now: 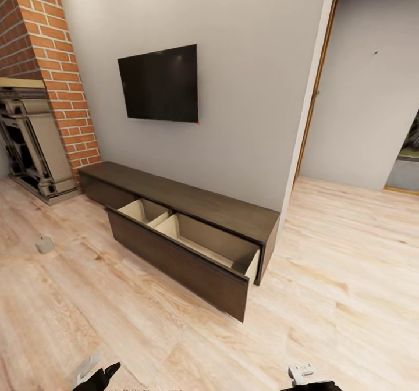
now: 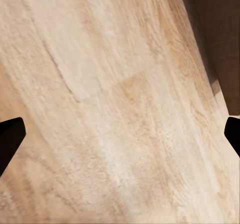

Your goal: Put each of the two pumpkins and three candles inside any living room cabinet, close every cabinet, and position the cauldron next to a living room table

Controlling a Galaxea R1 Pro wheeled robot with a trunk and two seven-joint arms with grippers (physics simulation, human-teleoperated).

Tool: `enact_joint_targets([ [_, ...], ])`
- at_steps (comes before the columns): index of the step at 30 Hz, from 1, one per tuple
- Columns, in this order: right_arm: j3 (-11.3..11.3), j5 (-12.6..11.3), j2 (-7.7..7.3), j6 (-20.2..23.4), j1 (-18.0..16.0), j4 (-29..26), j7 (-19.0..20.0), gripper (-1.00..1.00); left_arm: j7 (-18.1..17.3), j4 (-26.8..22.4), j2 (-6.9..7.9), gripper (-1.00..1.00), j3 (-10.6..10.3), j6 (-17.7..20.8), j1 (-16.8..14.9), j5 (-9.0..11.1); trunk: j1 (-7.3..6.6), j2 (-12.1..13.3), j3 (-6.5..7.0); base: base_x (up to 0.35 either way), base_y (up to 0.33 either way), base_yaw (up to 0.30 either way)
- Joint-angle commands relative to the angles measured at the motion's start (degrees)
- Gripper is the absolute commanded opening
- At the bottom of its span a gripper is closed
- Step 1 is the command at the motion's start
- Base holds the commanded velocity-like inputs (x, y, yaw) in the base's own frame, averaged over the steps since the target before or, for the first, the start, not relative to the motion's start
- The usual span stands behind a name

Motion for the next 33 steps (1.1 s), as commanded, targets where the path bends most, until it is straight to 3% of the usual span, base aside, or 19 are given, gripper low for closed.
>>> enact_joint_targets([
  [1, 0.0, 0.6, -0.03, 0.2, 0.0, -0.1, 0.3, 1.00, -0.2, 0.0, -0.01, 1.00, 0.4, 0.5, 0.0, 0.2, -0.01, 0.0, -0.05, 0.000, 0.000, 0.290],
  [8, 0.0, 0.6, -0.03, -1.8, 0.0, -0.1, 0.4, 1.00, -0.3, -0.1, -0.01, 1.00, 0.4, 0.5, 0.0, 0.2, -0.01, 0.0, 0.29, 0.012, 0.000, 0.244],
  [33, 0.1, 0.6, -0.03, -2.0, 0.0, -0.1, 0.4, 1.00, -0.1, 0.0, -0.01, 1.00, 0.4, 0.5, 0.0, 0.2, -0.01, 0.0, 1.76, 0.000, 0.000, 0.232],
])
